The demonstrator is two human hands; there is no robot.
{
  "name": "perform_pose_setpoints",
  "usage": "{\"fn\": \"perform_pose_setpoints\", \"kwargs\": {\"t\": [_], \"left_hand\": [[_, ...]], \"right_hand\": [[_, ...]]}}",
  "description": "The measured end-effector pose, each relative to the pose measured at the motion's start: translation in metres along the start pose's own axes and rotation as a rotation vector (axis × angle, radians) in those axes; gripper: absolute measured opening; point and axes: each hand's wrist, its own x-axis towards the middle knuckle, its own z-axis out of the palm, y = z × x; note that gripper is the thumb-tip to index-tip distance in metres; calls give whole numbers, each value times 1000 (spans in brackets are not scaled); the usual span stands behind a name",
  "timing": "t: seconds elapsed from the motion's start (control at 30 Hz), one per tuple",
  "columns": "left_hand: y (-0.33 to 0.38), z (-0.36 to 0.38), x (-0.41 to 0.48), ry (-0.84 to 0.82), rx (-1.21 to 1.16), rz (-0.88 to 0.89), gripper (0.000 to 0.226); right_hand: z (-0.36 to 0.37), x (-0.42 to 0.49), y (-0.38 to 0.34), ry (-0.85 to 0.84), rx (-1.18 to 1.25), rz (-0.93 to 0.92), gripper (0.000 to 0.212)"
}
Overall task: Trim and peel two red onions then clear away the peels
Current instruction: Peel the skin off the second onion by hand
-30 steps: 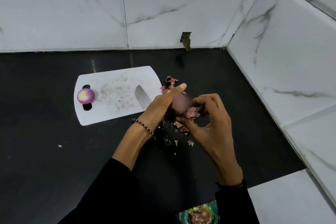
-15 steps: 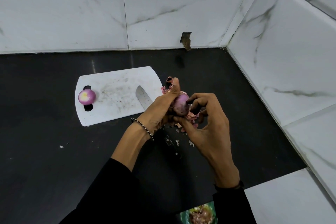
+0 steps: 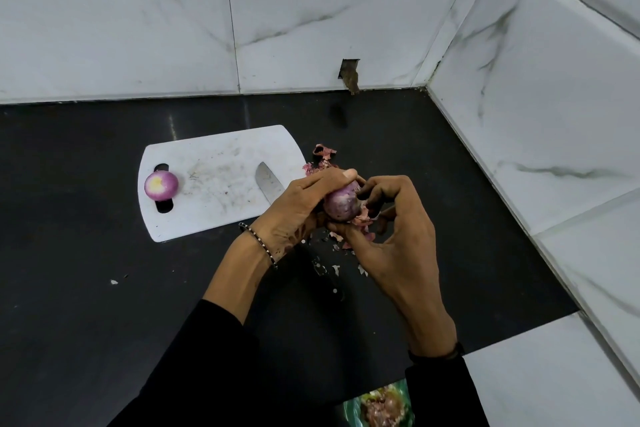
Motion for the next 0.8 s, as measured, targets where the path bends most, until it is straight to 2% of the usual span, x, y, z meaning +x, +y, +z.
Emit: {"fn": "perform_pose_setpoints", "kwargs": {"t": [0.1,0.27,0.4,0.53,0.63,0.8], "left_hand": [[2,1,-4,8,25,30,34],[6,5,-9,37,58,72,43],[4,0,-11,12,55,99,33],[3,1,-13,-6,26,87,38],[7,6,-14,4,37,78,28],[8,10,-15,-4,34,86,28]], "right_hand": [[2,1,-3,-6,-1,-16,46],[7,0,-3,-6,-16,-31,44],[9,0,-3,20,-20,-2,51],[9,1,-4,38,-7,-18,56],[9,2,-3,42,-2,-30,55],[9,0,-2,41,-3,-23,53]]}}
